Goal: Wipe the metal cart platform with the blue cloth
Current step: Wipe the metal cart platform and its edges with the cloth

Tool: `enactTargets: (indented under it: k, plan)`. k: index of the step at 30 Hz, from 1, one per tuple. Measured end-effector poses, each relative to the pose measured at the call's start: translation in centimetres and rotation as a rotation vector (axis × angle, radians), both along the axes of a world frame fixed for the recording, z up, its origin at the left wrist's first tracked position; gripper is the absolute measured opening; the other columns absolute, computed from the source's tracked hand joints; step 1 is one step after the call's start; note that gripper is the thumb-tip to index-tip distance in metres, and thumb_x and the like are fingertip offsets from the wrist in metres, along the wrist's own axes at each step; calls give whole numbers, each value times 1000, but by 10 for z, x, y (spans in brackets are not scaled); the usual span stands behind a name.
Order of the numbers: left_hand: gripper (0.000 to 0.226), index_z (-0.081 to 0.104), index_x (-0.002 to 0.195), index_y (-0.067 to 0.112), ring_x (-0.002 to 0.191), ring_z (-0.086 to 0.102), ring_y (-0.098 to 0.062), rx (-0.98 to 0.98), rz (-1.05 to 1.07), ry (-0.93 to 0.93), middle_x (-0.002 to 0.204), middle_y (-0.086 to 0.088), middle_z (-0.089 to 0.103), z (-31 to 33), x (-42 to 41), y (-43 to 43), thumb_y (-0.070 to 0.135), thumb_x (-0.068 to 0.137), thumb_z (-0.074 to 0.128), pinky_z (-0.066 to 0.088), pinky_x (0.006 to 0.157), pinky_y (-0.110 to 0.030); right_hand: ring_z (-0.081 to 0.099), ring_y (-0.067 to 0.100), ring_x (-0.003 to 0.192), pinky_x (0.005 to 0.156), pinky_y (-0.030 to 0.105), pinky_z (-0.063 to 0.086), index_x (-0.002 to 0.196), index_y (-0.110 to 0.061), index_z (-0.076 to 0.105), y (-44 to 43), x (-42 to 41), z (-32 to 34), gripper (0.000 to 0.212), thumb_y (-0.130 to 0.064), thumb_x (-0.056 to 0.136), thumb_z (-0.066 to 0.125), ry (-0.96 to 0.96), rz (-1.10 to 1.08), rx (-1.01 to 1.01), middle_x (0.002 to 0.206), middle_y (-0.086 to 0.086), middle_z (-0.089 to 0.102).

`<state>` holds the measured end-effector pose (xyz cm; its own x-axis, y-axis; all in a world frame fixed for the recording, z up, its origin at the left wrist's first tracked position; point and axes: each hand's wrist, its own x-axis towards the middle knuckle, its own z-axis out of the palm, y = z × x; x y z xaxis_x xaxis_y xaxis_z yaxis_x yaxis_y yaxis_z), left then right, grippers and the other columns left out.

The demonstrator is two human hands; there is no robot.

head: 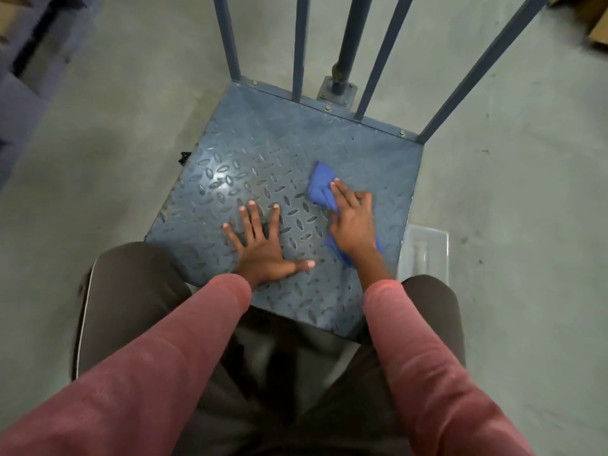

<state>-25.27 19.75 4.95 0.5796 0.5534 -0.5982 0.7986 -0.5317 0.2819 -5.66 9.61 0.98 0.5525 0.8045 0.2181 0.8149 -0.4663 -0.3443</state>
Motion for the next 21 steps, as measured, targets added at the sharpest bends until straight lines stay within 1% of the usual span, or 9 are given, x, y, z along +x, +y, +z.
enactTargets:
  k: [3,6,8,10,12,14,17,19,21]
  plan:
    - [154,-45,149,33,136,-57,-36,11,-13,0,146,-14,-61,2,0,-1,109,49,45,-26,109,-75,50,40,98,90,35,35,134,-2,58,-39,30,-4,59,-9,77,47,28,-408,72,138,17,59]
    - [154,-45,148,33,135,-57,-36,-9,-16,10,145,-14,-62,7,-1,-2,110,49,45,-26,109,-75,51,48,95,90,47,42,128,3,62,-48,52,14,45,-14,89,49,157,-857,204,135,20,61]
    - [154,-45,148,34,135,-58,-35,-17,-22,20,145,-14,-62,8,0,-2,109,50,46,-26,109,-74,50,43,95,90,41,40,130,3,61,-40,44,24,41,-17,96,50,90,-774,262,136,19,60]
    - [155,-45,148,34,135,-57,-36,-31,-27,43,144,-14,-62,12,1,0,108,49,48,-26,109,-74,48,37,103,94,37,37,135,-1,56,-28,18,28,41,-22,101,51,40,-395,216,140,15,57]
    - [157,-44,149,35,136,-57,-35,-50,-23,50,145,-13,-62,15,1,2,108,47,50,-25,110,-74,48,34,118,97,40,40,143,-9,52,-22,-15,21,48,-35,103,49,15,-54,38,148,10,51]
    - [159,-39,152,38,138,-56,-31,-55,-20,32,148,-10,-60,15,-2,5,109,42,52,-25,111,-73,40,28,140,102,41,36,150,-18,43,-31,-30,7,55,-47,103,42,-49,77,-127,158,2,39]
    - [168,-35,155,37,141,-52,-29,-35,73,-10,154,-8,-54,16,-10,15,110,33,55,-26,112,-71,29,25,150,117,47,29,152,-18,42,-45,7,-2,55,-46,105,36,-63,-4,-120,160,4,36]
    - [172,-38,153,35,142,-51,-31,-23,163,-21,155,-8,-53,18,-17,18,111,29,54,-28,112,-70,25,34,151,120,51,24,151,-11,43,-49,43,2,59,-44,103,33,-15,-302,-139,160,12,36]
    - [172,-40,152,34,143,-50,-31,-19,177,-19,154,-7,-54,18,-20,17,112,29,51,-27,112,-71,13,37,153,123,48,14,153,-6,37,-39,66,13,71,-51,99,26,138,-515,-219,163,15,28]
